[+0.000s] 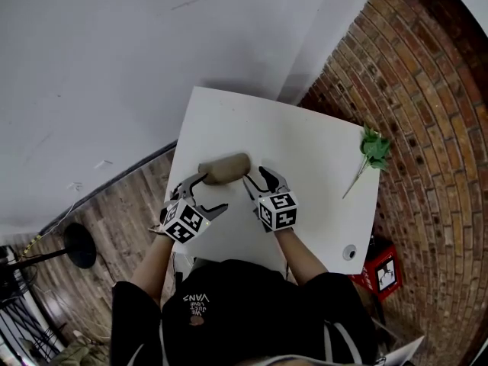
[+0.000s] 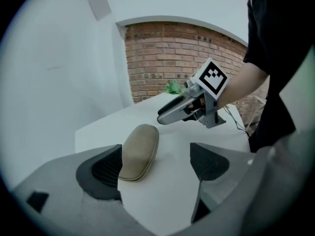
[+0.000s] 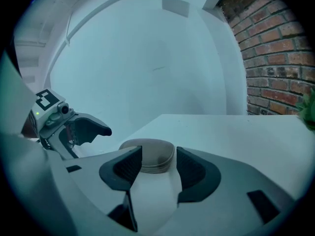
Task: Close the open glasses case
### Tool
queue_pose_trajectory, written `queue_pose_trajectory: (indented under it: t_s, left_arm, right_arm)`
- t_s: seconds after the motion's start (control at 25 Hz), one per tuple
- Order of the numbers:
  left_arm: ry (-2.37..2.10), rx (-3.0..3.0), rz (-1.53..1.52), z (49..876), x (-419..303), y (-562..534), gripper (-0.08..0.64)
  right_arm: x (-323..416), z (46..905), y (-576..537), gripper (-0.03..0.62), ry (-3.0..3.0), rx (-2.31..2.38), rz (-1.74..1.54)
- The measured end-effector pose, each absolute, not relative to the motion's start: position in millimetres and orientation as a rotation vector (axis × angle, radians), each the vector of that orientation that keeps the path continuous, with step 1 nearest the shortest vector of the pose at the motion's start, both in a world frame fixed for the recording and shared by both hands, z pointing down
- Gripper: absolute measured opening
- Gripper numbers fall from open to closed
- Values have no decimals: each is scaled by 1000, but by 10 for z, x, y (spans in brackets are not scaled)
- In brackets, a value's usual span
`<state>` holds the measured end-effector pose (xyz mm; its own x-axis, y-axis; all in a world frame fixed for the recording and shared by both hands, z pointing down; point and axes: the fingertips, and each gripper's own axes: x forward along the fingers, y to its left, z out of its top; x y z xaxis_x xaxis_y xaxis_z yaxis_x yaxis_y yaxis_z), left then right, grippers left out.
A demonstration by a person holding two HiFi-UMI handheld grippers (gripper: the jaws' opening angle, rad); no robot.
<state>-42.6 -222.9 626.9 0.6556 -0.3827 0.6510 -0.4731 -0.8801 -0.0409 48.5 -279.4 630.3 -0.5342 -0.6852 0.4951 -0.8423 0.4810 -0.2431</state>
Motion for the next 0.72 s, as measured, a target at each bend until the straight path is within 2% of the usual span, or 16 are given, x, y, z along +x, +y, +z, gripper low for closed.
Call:
queue_pose_trajectory:
  t_s: [0.72]
  left_arm:
    - [-1337, 2611, 885, 5751, -772, -1512, 410]
  right_arm:
    - [775, 5880, -1982, 218, -2560, 1126, 537]
